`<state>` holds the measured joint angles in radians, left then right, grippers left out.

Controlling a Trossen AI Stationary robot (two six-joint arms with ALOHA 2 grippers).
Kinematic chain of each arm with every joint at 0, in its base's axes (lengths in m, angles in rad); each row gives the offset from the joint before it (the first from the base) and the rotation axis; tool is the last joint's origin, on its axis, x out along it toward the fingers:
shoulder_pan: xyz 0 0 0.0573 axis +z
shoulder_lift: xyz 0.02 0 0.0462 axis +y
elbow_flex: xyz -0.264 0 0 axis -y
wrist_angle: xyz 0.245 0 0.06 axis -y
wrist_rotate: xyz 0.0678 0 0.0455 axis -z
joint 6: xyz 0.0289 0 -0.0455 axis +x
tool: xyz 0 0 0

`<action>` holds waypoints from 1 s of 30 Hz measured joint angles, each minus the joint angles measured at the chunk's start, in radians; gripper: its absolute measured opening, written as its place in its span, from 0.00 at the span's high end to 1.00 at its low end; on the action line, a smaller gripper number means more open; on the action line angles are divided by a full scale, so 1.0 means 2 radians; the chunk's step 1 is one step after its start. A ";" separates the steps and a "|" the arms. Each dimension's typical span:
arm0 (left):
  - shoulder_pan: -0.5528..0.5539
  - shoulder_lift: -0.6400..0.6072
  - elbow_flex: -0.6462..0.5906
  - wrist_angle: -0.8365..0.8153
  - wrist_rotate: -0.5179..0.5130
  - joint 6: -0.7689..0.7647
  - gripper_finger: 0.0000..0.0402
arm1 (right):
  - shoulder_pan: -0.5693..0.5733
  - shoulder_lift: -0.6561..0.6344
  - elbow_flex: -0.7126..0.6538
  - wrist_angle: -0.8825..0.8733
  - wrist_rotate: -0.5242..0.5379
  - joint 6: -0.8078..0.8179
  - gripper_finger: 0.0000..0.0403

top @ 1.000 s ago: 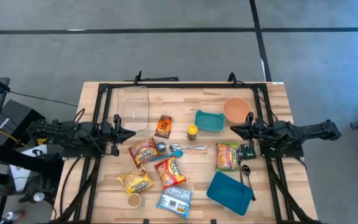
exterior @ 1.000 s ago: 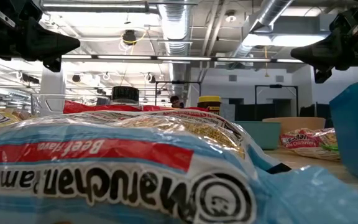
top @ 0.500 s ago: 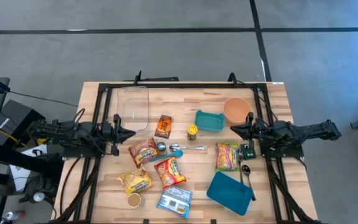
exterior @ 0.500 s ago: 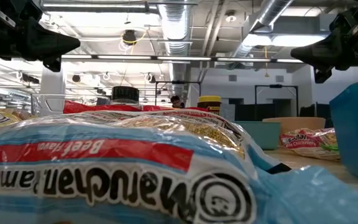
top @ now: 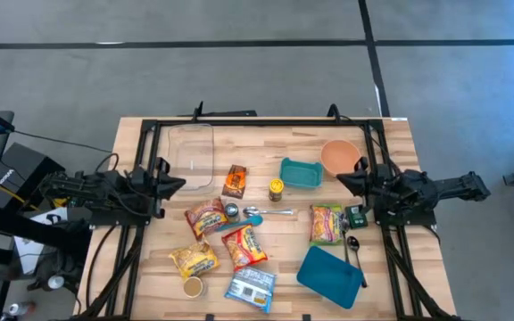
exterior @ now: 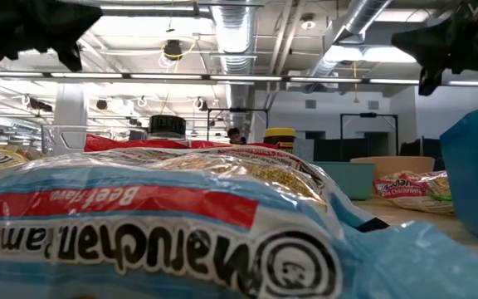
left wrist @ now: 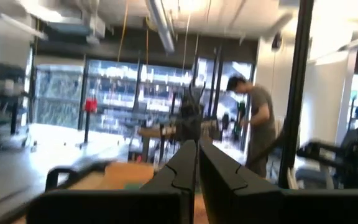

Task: Pick & Place Food Item
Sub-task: Put the yellow seasoning bottle into the blue bin

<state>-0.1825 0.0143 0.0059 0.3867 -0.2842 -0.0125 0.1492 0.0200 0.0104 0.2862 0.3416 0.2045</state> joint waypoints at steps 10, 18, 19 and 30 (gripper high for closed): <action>0.000 0.000 0.000 0.077 -0.002 0.042 0.97 | -0.001 0.000 0.064 -0.011 0.010 -0.014 0.98; 0.000 0.013 0.000 0.086 -0.002 0.042 0.97 | 0.000 0.023 0.153 -0.177 0.178 -0.014 1.00; 0.000 0.016 0.000 0.088 -0.002 0.042 0.97 | 0.000 0.030 0.165 -0.198 0.196 -0.009 0.99; 0.000 0.052 0.000 0.137 -0.002 0.042 0.97 | 0.000 0.176 0.290 -0.356 0.236 0.059 1.00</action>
<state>-0.1826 0.1192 0.0059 0.6605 -0.2882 0.0708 0.1482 0.3727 0.5904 -0.4255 0.8133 0.3226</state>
